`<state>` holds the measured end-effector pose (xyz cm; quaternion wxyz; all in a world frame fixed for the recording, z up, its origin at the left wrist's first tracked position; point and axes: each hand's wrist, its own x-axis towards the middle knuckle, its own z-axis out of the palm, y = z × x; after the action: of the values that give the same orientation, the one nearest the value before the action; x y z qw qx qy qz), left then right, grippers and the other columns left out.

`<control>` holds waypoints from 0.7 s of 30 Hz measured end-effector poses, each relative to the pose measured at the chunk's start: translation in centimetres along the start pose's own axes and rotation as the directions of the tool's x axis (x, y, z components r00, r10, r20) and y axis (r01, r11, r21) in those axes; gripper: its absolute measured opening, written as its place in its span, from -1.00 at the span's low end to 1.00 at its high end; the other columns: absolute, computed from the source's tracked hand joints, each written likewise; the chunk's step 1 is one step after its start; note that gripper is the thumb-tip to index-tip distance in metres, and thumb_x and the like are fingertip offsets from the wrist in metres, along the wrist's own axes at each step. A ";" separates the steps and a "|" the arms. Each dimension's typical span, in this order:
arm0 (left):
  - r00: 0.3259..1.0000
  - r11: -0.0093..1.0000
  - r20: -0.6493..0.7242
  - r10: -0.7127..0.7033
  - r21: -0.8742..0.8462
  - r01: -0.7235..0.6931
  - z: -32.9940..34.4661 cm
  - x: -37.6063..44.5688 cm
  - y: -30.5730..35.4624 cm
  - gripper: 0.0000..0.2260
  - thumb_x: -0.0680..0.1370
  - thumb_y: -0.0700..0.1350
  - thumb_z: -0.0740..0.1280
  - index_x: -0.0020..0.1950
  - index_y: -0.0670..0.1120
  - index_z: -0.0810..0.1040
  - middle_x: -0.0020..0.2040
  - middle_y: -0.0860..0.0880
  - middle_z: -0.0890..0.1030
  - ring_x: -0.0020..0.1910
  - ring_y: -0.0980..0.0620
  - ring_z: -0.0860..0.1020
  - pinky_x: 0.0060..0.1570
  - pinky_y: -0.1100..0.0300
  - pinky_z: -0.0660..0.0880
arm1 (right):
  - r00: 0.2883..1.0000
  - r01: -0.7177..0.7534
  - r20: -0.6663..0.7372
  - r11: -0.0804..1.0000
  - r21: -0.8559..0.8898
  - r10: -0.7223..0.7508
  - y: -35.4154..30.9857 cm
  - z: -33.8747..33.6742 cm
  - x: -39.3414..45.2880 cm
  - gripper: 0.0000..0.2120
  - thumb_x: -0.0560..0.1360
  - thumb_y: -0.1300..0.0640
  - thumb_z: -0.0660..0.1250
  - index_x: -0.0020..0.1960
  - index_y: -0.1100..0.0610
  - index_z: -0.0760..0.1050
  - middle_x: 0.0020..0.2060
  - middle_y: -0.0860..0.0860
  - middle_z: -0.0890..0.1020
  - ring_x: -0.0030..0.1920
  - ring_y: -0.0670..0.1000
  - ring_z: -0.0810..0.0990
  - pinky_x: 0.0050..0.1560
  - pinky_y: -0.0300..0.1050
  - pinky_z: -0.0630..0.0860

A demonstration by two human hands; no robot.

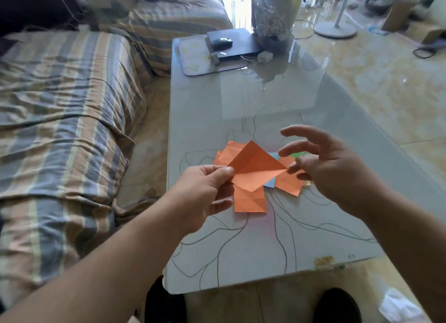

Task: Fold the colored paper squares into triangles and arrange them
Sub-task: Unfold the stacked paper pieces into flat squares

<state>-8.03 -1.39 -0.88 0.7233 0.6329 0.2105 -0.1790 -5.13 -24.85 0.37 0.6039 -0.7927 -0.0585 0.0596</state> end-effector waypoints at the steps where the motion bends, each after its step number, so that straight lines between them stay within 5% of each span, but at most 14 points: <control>1: 1.000 0.999 -0.009 -0.023 -0.040 0.023 0.1 0.1 0.0 -0.87 0.64 -0.14 0.37 -0.10 -0.09 0.58 -0.33 0.00 0.55 -0.37 0.10 0.53 -0.14 0.06 0.57 | 0.999 0.031 0.025 0.999 -0.040 -0.030 0.0 0.2 -0.1 -0.38 0.59 0.46 0.26 0.18 -0.28 0.62 0.05 -0.06 0.69 -0.12 0.09 0.69 -0.20 -0.03 0.54; 3: 0.996 0.989 -0.010 -0.086 -0.125 0.084 0.5 0.2 -0.2 -0.85 0.63 -0.15 0.38 -0.13 -0.09 0.56 -0.38 0.01 0.55 -0.42 0.10 0.53 -0.18 0.09 0.56 | 0.993 0.087 0.096 0.983 -0.163 -0.072 0.3 0.9 -0.3 -0.36 0.52 0.45 0.39 0.11 -0.35 0.63 0.09 -0.13 0.65 -0.07 -0.01 0.68 -0.27 -0.15 0.54; 6: 0.983 0.955 0.016 -0.184 -0.233 0.183 0.9 0.0 -0.6 -0.90 0.61 -0.17 0.40 -0.11 -0.09 0.56 -0.37 -0.01 0.57 -0.45 0.10 0.53 -0.19 0.10 0.55 | 0.986 0.109 0.154 0.957 -0.270 -0.069 0.9 1.8 -0.4 -0.52 0.41 0.23 0.61 0.07 -0.33 0.65 0.12 -0.19 0.60 0.02 -0.08 0.67 -0.04 -0.10 0.65; 11: 0.979 0.948 0.065 -0.196 -0.242 0.206 0.7 -0.3 -0.9 -0.90 0.58 -0.20 0.42 -0.07 -0.03 0.57 -0.28 -0.04 0.64 -0.35 0.01 0.61 -0.12 0.05 0.56 | 0.993 0.004 0.120 1.000 -0.020 -0.002 1.2 2.5 0.0 -0.84 0.32 0.11 0.65 -0.13 0.01 0.73 -0.17 -0.05 0.74 -0.17 0.00 0.70 -0.02 -0.03 0.63; 15: 0.985 0.950 0.051 -0.164 -0.260 0.171 0.8 -0.1 -0.9 -0.90 0.58 -0.26 0.40 -0.07 -0.07 0.56 -0.24 -0.10 0.64 -0.29 -0.02 0.63 -0.10 0.03 0.60 | 0.984 -0.112 0.156 0.975 0.192 0.082 0.9 2.2 0.3 -0.73 0.28 0.08 0.57 -0.12 0.22 0.67 -0.32 -0.01 0.69 -0.30 -0.06 0.63 -0.26 -0.25 0.53; 21: 0.998 0.942 0.057 -0.033 -0.332 0.050 1.1 -0.3 -0.7 -0.86 0.59 -0.36 0.35 -0.02 -0.13 0.56 -0.27 -0.11 0.64 -0.30 -0.01 0.66 -0.14 0.07 0.68 | 0.980 -0.192 0.093 0.952 0.239 0.175 0.3 2.6 0.3 -0.73 0.38 0.03 0.55 -0.08 0.22 0.66 -0.21 0.16 0.70 -0.20 0.08 0.67 -0.19 -0.14 0.58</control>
<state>-8.55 -2.56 -1.25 0.8209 0.4924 0.2325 -0.1718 -5.30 -22.40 -0.67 0.6873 -0.7107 0.0020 0.1502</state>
